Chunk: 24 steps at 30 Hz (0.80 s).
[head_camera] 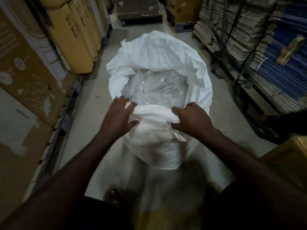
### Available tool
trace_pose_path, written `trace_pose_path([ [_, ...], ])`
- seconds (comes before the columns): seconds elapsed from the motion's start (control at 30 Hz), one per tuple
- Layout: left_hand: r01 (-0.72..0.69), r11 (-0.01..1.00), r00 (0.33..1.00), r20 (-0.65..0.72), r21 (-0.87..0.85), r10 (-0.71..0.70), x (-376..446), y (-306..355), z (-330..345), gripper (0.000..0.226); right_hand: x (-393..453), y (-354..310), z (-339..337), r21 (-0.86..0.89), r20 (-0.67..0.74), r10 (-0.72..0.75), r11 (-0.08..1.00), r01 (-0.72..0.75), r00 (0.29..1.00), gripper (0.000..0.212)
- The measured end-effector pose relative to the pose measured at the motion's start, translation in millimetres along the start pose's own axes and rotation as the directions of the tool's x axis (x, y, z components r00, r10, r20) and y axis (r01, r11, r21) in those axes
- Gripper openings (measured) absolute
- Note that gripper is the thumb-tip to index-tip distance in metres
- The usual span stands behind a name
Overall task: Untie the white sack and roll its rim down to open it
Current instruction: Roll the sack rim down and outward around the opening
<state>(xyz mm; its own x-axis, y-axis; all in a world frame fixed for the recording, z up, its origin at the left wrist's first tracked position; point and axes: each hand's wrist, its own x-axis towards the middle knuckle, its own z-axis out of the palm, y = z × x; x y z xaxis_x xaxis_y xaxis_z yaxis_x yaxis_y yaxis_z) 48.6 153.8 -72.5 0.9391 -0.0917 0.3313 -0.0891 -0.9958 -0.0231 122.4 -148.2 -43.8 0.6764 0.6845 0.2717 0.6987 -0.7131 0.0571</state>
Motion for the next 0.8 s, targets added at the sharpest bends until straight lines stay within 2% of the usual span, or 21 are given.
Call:
trace_pose_path([
  [0.1,-0.017,1.000,0.997,-0.069,0.003,0.017,4.0,12.8,2.9,0.080,6.0,0.9,-4.2,0.030,-0.062,0.000,1.000,0.002,0.998,0.047],
  [0.2,-0.008,1.000,0.992,-0.129,-0.028,0.004,12.8,18.5,0.9,0.079,15.6,-0.8,-3.7,0.022,-0.056,-0.030,0.999,0.031,0.998,0.042],
  [0.27,-0.003,0.999,0.986,-0.167,-0.046,-0.005,20.6,19.0,-0.4,0.072,23.1,-4.9,-5.1,0.010,-0.039,0.002,1.000,-0.002,0.999,0.046],
  [0.4,-0.034,0.993,0.982,-0.189,-0.116,0.012,36.7,21.4,-3.6,0.057,37.4,-22.0,-7.8,-0.067,-0.092,0.071,0.995,-0.077,0.993,0.080],
  [0.5,-0.017,0.984,0.978,-0.207,-0.175,-0.020,47.6,19.5,-12.4,0.045,50.2,-43.3,-13.2,0.004,-0.146,-0.002,1.000,0.003,0.989,0.106],
  [0.6,-0.007,0.990,0.974,-0.223,-0.143,-0.025,53.0,14.1,-15.5,0.040,62.8,-61.1,-9.9,-0.026,-0.133,-0.047,0.999,0.044,0.990,0.124],
  [0.67,-0.008,0.992,0.977,-0.214,-0.127,-0.019,52.7,9.6,-17.8,0.044,71.0,-62.8,-3.8,-0.032,-0.132,-0.033,0.999,0.029,0.991,0.118],
  [0.73,0.013,0.984,0.982,-0.181,-0.176,-0.045,50.8,7.3,-23.3,0.049,76.5,-55.5,0.6,0.009,-0.195,-0.013,1.000,0.015,0.981,0.096],
  [0.8,0.026,0.973,0.989,-0.137,-0.228,-0.059,48.6,4.7,-28.7,0.059,77.5,-43.6,1.7,0.086,-0.261,0.038,0.996,-0.016,0.965,0.084],
])
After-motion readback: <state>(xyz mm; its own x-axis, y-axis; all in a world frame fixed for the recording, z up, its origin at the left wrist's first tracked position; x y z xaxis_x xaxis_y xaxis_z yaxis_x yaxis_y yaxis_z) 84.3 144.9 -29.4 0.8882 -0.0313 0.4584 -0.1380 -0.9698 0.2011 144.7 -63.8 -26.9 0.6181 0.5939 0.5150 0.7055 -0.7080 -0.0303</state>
